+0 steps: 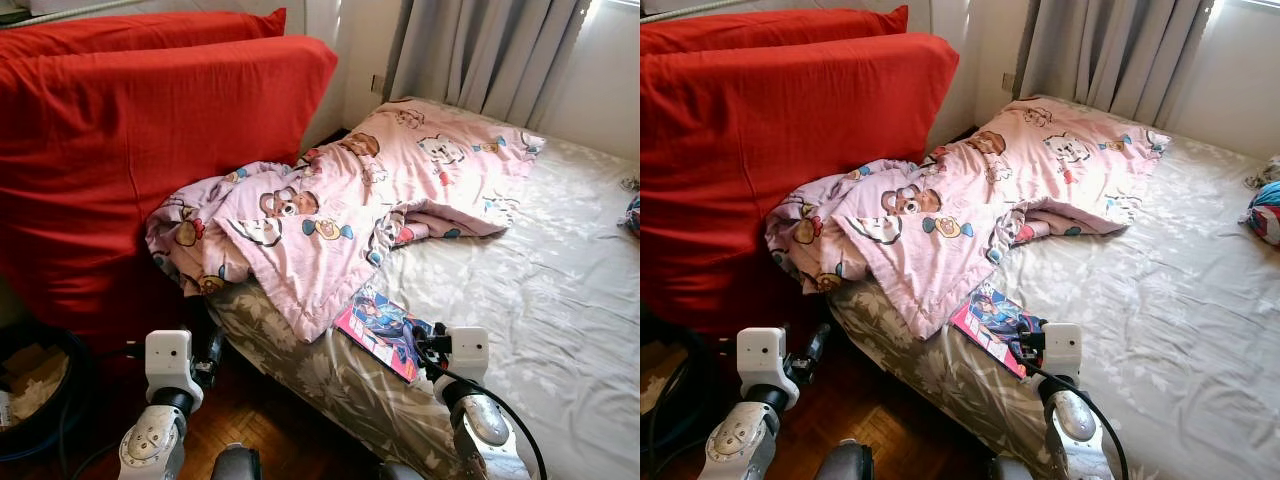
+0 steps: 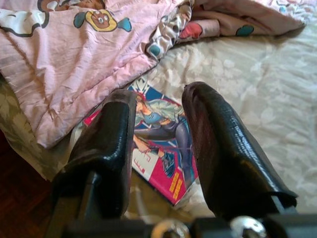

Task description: Clean up the room

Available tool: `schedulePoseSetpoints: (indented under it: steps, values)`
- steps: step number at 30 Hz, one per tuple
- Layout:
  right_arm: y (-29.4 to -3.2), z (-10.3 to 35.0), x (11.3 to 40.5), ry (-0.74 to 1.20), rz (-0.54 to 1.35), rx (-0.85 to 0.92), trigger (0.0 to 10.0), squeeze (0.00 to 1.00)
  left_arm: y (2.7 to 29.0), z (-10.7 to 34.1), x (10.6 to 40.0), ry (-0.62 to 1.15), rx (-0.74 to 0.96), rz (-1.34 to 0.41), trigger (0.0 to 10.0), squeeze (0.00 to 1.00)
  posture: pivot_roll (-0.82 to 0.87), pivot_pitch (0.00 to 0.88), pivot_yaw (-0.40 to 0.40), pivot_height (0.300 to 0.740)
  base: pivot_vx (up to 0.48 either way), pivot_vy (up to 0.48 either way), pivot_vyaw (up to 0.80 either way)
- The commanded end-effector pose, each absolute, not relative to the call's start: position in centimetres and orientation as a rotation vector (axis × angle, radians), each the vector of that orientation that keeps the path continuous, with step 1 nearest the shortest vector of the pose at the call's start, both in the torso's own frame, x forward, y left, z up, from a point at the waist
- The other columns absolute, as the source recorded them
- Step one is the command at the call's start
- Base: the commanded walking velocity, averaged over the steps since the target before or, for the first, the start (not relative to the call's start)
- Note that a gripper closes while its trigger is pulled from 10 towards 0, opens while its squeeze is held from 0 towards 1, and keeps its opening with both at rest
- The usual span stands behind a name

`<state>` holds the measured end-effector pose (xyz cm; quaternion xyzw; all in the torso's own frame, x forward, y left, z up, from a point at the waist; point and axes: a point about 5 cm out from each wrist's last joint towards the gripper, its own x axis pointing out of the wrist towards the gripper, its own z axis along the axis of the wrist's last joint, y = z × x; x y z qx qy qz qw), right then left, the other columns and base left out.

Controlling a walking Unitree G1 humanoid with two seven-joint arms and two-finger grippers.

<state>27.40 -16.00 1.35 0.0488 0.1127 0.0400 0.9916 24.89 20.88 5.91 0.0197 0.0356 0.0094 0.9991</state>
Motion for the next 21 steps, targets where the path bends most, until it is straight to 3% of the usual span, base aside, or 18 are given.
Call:
schedulePoseSetpoints:
  steps: [1,21]
  values:
    - [-16.25,1.16,27.22,0.234,0.062,0.105,10.0,0.0,20.81,5.8,24.71,0.084,0.031,0.011,10.0,0.0,0.05,0.06,-0.043,0.619,0.0,0.0,0.0]
    - [-15.78,0.94,26.97,0.243,0.08,0.111,10.0,0.0,20.75,5.78,24.44,0.098,0.032,0.005,10.0,0.0,0.05,0.074,-0.038,0.619,0.0,0.0,0.0]
